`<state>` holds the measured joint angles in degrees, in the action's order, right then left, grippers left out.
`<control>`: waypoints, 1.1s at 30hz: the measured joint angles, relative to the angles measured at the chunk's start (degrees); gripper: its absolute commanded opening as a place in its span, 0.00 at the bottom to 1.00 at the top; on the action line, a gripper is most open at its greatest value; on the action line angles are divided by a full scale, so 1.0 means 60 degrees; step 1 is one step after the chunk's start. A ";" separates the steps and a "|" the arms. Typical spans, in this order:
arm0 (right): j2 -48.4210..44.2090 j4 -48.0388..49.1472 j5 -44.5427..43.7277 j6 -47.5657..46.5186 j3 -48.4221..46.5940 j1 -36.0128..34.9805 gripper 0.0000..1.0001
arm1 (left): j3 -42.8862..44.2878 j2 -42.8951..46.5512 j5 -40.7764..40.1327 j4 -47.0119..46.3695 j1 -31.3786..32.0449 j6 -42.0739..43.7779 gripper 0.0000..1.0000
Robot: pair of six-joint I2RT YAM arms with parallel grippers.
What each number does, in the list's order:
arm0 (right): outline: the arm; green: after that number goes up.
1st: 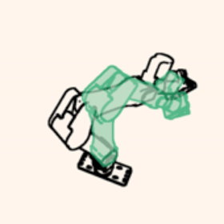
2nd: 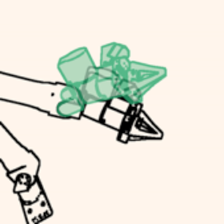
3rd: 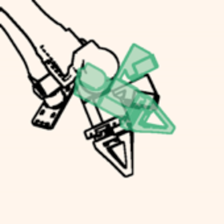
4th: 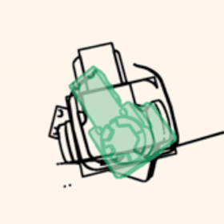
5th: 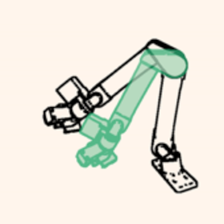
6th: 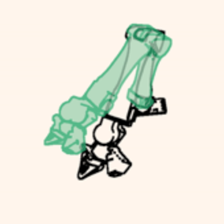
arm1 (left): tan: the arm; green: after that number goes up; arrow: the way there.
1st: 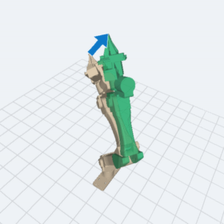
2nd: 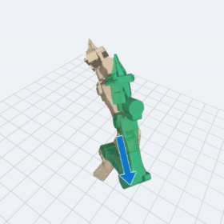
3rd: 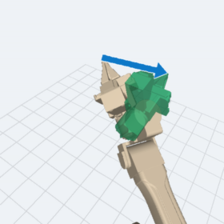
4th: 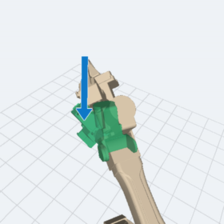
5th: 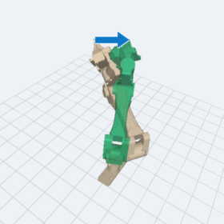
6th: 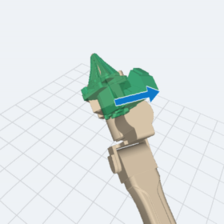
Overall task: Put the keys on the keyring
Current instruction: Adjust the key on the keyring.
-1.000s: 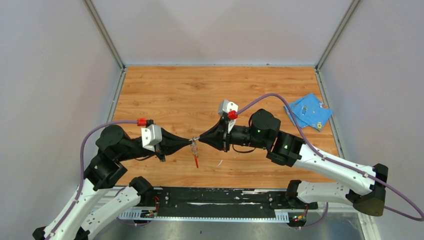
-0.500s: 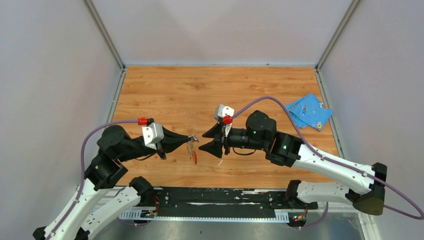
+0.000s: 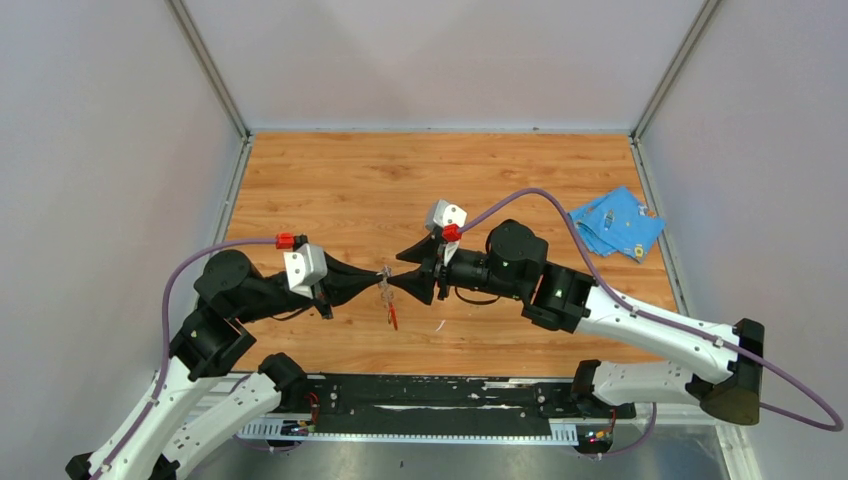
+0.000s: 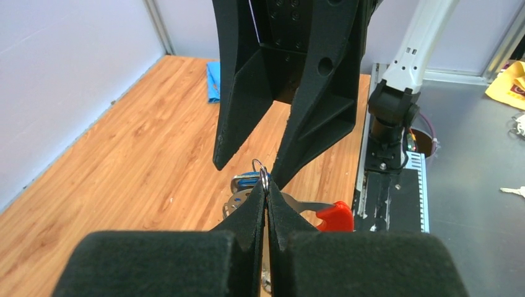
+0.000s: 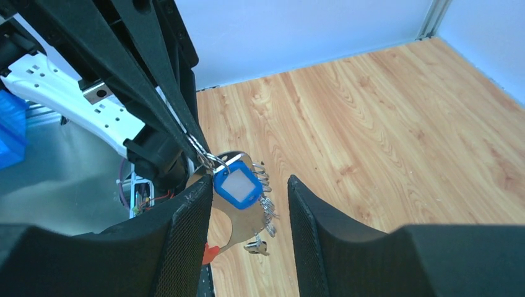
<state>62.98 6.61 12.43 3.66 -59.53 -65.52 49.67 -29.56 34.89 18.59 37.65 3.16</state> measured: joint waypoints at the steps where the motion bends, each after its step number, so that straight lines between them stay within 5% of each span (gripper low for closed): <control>1: 0.0018 0.0080 -0.0036 0.0004 0.0000 0.0000 0.49 | 0.0000 0.0000 0.0004 -0.0018 0.0000 -0.0025 0.00; 7: 0.0171 0.0404 0.0000 0.0015 0.0004 -0.0011 0.41 | 0.0000 0.0000 -0.0033 -0.0015 0.0000 -0.0029 0.00; 13: 0.0368 0.0474 0.0208 0.0160 0.0004 -0.0011 0.15 | 0.0004 0.0011 -0.0098 -0.0015 0.0000 -0.0025 0.00; 18: 0.0379 0.0419 0.0208 0.0171 0.0004 -0.0015 0.03 | 0.0004 0.0015 -0.0113 0.0000 0.0000 0.0033 0.00; 33: 0.0047 -0.0827 0.0280 -0.0058 -0.0149 -0.0080 0.03 | -0.0160 0.0244 -0.0521 0.0124 0.0000 0.0517 0.00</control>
<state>63.26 1.65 14.11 3.31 -60.42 -66.00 48.71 -28.10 31.77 19.33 37.65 6.26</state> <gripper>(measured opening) 0.023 0.003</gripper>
